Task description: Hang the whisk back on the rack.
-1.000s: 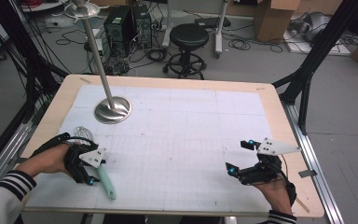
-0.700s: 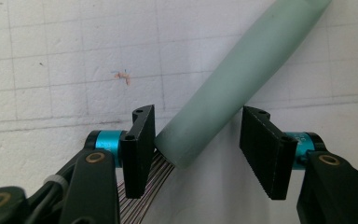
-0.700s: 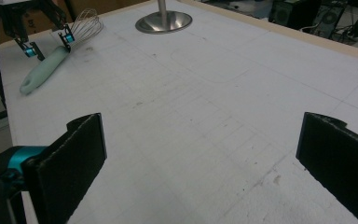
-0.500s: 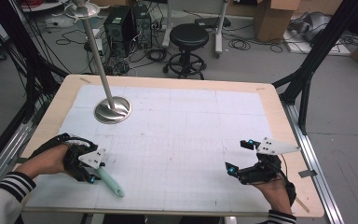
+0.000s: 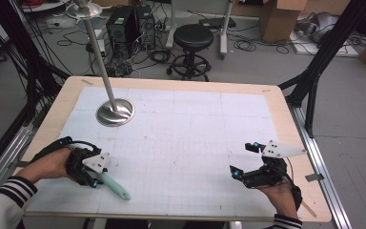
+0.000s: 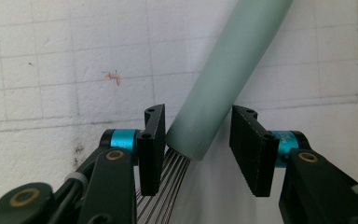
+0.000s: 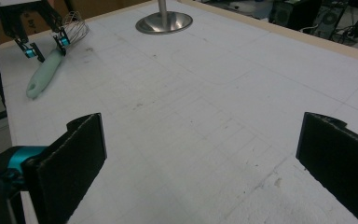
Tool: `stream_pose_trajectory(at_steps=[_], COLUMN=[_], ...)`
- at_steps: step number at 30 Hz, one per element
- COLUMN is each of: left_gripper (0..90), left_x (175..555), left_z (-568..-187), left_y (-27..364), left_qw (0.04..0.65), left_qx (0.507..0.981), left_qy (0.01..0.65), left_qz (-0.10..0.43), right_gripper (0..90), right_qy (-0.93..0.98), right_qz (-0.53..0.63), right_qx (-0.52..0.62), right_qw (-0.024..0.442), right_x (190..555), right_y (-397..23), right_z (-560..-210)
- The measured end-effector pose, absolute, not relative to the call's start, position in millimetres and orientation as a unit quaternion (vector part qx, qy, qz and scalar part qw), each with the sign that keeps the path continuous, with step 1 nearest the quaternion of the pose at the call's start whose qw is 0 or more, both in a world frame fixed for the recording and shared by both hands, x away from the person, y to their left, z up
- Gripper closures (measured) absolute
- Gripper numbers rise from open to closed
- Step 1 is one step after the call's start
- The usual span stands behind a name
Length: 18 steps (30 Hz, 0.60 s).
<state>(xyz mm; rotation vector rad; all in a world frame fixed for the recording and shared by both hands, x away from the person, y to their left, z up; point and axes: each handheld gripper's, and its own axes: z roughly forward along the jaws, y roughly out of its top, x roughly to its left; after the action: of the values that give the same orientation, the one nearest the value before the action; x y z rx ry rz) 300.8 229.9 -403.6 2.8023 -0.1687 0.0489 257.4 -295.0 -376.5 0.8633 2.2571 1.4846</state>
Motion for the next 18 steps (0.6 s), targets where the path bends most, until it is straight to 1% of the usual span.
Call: stream_pose_trajectory(at_steps=[3,5,11,16,18], left_gripper=[57.4,60.0,61.1,67.2,69.1], left_x=[301.3,301.8,301.1,298.7,298.6], left_z=[-406.1,-408.9,-408.0,-406.7,-406.1], left_y=[225.4,222.1,221.2,218.8,217.8], left_qw=[0.155,0.153,0.151,0.15,0.147], left_qx=[0.986,0.986,0.987,0.987,0.988], left_qy=[-0.064,-0.064,-0.06,-0.057,-0.046], left_qz=[0.026,0.019,0.014,0.002,-0.004], right_gripper=[0.5,0.5,0.5,0.5,0.5], right_qy=[0.786,0.786,0.784,0.784,0.783], right_qz=[0.517,0.517,0.519,0.519,0.52], right_qx=[0.301,0.303,0.302,0.302,0.303], right_qw=[0.152,0.152,0.155,0.156,0.155], right_x=[257.3,257.0,257.3,256.7,256.7], right_y=[-295.0,-295.1,-297.0,-296.8,-296.7], right_z=[-376.4,-376.3,-376.3,-375.7,-375.4])
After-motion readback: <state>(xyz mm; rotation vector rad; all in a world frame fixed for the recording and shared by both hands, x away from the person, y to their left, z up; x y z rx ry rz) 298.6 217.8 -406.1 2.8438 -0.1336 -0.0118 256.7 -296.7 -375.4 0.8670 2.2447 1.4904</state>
